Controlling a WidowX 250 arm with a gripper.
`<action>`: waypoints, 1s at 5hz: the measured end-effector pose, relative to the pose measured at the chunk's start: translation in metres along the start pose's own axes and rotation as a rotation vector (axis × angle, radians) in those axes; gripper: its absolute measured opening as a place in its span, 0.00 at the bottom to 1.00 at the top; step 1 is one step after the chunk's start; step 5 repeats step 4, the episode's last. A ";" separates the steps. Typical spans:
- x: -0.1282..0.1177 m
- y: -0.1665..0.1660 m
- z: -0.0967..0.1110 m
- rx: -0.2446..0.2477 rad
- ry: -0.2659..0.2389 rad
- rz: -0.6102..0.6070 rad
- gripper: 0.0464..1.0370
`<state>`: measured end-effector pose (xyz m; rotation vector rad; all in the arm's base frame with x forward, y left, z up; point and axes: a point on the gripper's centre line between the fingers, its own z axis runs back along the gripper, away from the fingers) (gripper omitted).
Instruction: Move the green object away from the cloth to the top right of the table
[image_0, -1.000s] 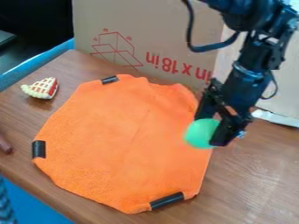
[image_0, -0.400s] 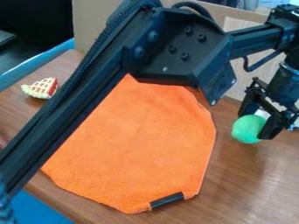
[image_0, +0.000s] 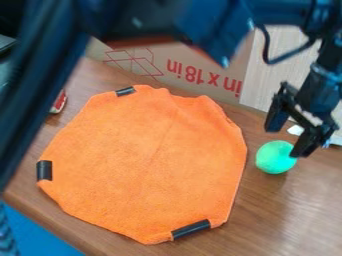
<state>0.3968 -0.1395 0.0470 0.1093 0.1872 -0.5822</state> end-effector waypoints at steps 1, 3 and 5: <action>-0.012 -0.006 0.021 -0.021 -0.056 -0.008 0.96; -0.068 -0.003 0.089 -0.004 -0.240 -0.042 0.96; -0.070 0.000 0.094 -0.001 -0.258 -0.041 0.96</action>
